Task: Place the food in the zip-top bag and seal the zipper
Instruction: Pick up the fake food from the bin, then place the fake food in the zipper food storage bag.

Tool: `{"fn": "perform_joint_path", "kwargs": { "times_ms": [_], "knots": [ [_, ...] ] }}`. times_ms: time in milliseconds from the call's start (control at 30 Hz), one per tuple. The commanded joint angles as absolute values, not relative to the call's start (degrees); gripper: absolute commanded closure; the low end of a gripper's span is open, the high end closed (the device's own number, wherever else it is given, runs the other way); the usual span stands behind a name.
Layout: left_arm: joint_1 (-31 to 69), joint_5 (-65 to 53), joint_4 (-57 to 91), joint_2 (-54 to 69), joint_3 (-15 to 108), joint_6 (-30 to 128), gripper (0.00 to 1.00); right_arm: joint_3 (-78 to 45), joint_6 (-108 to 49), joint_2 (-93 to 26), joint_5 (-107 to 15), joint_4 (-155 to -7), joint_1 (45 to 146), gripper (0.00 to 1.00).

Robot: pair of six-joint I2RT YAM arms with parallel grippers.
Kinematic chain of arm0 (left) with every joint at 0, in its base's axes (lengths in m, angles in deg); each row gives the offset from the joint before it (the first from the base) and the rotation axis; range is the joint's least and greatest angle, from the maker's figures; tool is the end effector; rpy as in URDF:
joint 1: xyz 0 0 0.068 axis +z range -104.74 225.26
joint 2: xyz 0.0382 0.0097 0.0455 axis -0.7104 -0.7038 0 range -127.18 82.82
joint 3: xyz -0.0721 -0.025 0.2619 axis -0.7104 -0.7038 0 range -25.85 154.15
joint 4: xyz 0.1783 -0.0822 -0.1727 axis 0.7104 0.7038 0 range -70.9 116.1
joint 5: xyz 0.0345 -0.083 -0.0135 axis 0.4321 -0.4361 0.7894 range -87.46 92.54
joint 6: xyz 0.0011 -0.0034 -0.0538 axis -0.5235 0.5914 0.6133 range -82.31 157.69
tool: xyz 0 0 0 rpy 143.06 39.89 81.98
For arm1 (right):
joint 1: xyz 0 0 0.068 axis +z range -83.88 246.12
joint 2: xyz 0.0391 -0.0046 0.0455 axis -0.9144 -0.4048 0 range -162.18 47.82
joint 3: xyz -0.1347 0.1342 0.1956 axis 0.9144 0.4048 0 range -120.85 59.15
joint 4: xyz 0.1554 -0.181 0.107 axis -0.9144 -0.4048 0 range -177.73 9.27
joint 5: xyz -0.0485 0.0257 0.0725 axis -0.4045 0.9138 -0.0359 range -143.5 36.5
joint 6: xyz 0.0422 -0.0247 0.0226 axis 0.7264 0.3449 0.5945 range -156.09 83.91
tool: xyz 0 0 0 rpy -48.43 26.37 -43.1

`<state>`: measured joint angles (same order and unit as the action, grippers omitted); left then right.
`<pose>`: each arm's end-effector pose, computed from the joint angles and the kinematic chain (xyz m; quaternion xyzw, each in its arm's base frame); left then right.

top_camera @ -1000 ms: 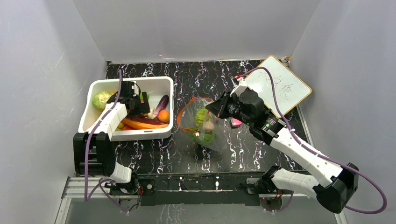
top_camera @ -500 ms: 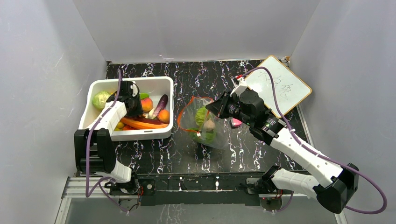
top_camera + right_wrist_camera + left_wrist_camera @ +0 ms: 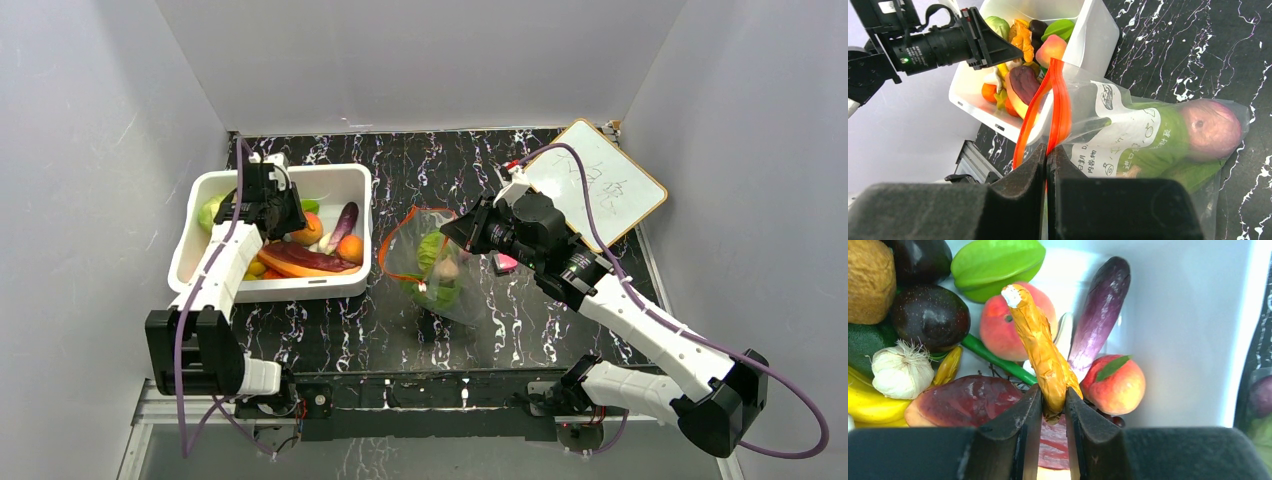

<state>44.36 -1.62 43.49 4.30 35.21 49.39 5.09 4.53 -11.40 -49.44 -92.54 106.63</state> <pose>0.3006 -0.0073 0.2828 -0.0711 0.9098 -0.0777 0.4015 0.1802 0.1571 0.3461 -0.0203 0.8032 0.4083 0.4332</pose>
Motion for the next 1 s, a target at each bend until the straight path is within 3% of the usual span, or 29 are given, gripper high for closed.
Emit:
{"fn": "perform_joint_path", "kwargs": {
  "times_ms": [0,467,600,967],
  "knots": [
    [44.28,-4.95,45.97,7.67,38.67,50.55,0.8,3.93,5.56,-9.98,-49.75,-86.84,106.89,1.0],
    [44.16,-25.94,48.34,15.66,40.07,48.8,0.78,0.52,1.01,-10.41,-53.01,-89.95,106.89,1.0],
    [43.68,-36.89,45.76,17.77,39.77,50.44,0.79,-1.53,1.48,-11.01,-52.71,-89.74,106.9,1.0],
    [39.37,-50.37,37.54,22.09,39.83,55.08,0.78,-2.96,3.51,-15.84,-51.65,-85.09,106.84,1.0]
  ]
}}
